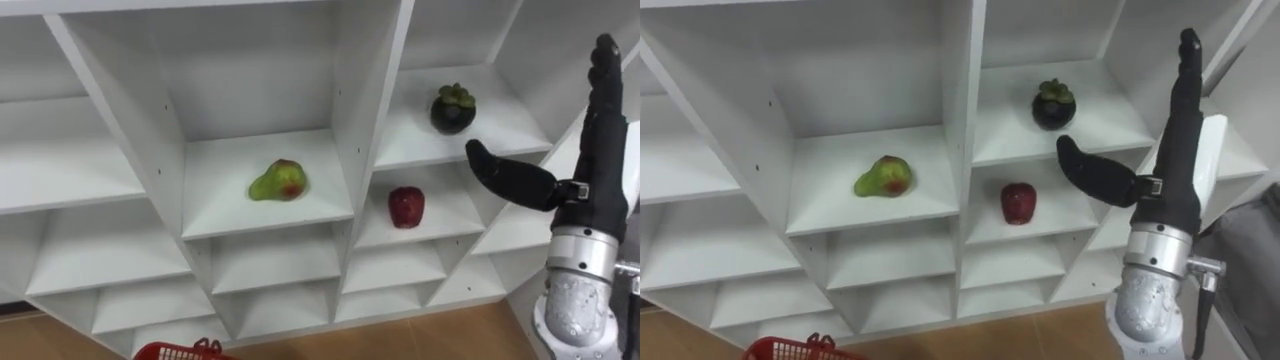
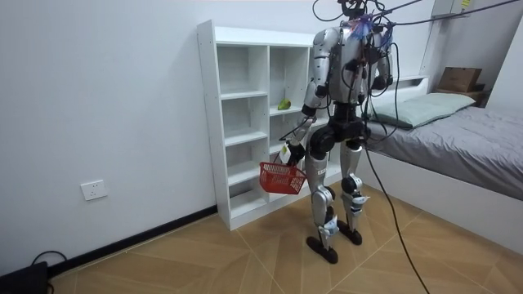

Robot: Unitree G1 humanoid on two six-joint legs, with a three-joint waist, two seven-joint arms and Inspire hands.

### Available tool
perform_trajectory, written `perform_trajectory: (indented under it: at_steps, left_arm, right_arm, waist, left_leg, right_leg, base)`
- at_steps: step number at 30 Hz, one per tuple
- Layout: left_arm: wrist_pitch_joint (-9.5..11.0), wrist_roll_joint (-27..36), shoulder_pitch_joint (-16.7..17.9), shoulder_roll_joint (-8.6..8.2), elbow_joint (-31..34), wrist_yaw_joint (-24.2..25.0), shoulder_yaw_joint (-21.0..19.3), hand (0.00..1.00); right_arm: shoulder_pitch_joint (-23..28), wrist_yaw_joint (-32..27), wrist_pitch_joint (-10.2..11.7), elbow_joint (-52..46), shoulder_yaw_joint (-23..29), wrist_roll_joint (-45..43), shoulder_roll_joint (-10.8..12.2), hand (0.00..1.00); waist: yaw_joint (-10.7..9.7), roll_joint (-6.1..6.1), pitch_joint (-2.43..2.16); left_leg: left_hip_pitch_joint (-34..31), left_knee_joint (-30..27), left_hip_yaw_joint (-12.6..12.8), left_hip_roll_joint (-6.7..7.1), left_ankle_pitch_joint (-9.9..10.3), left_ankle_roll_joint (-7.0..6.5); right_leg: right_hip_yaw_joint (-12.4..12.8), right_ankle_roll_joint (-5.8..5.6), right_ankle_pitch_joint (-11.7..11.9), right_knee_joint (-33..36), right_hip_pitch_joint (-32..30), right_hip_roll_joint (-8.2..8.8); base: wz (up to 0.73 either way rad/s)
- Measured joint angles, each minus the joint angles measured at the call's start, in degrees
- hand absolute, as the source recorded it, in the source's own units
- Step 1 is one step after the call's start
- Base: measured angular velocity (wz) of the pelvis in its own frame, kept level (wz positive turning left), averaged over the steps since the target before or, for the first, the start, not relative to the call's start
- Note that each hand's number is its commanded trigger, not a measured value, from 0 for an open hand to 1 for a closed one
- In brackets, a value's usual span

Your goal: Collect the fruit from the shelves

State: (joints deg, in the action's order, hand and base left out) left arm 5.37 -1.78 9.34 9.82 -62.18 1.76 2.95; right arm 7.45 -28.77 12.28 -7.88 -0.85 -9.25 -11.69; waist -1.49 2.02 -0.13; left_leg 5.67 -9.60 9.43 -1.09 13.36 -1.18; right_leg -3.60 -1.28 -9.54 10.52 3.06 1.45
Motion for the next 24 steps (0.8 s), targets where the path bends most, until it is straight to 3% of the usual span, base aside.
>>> perform_trajectory:
  at_steps: [7,14,24]
  left_arm:
    - [0.0,-0.1,-0.1,-0.15,0.2,-0.1,-0.1,1.0]
    - [0.0,-1.4,0.0,0.02,0.4,-0.3,-0.6,1.0]
    - [-0.1,-2.9,0.4,0.09,1.4,0.3,-2.9,1.0]
  right_arm:
    - [-0.8,2.2,0.1,1.3,0.0,0.6,-1.0,0.0]
    - [-2.9,4.0,0.1,5.4,0.2,2.5,-2.0,0.0]
    - [-3.9,6.0,-0.5,6.0,0.6,2.1,-2.0,0.0]
  waist:
    - [0.2,-0.32,0.27]
    - [0.5,0.11,0.49]
    - [1.5,0.66,0.13]
  left_leg:
    - [-0.2,0.3,-0.7,-0.05,-0.1,0.12]
    - [-0.3,0.3,-0.9,-0.06,-0.1,0.13]
    - [-0.5,0.0,-1.8,-0.01,-0.2,0.29]
  right_leg:
    - [-1.0,0.0,0.0,0.0,0.0,-0.03]
    - [-1.4,0.0,0.0,-0.1,-0.1,-0.01]
    - [-1.9,0.01,0.0,-0.9,0.3,0.0]
  base:
    - [0.03]
    - [0.01]
    - [0.04]
